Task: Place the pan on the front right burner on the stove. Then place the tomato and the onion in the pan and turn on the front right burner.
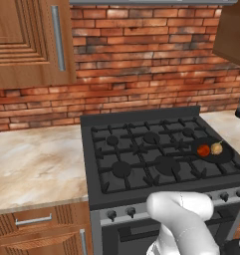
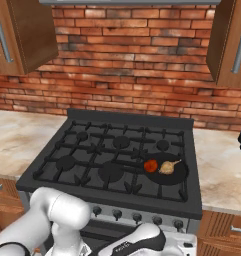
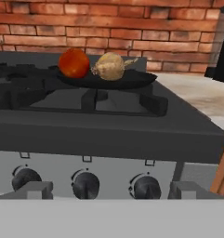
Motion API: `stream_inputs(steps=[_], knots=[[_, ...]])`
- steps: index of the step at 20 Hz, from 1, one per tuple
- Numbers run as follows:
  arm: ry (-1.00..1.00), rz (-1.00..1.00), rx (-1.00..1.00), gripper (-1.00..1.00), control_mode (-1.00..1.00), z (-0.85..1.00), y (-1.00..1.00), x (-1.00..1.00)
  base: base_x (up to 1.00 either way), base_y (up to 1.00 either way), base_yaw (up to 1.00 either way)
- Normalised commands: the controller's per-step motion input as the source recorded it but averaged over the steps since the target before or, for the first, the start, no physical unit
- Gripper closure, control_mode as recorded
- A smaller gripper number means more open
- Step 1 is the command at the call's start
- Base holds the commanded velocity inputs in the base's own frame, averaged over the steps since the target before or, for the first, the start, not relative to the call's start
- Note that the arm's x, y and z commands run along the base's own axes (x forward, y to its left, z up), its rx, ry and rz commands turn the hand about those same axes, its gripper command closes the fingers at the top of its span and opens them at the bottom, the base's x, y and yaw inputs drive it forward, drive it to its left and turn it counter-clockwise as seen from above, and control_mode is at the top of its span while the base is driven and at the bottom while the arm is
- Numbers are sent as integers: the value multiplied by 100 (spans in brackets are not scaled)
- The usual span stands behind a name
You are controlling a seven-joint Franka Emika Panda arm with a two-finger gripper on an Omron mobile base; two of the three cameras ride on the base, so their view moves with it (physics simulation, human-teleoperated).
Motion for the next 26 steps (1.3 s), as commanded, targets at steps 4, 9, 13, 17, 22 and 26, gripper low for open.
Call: stream_inputs(steps=[4,9,13,17,22,26], knots=[[0,1,0,-100,-100,-14,-8,15,0,0,0],[0,1,0,-100,-100,-18,-15,18,0,0,0],[0,1,0,-100,-100,-20,-16,8,0,0,0],[0,0,0,-100,-100,-20,-12,11,0,0,0],[0,0,0,-100,-100,-19,-2,17,0,0,0],[0,0,0,-100,-100,-17,-7,16,0,0,0]])
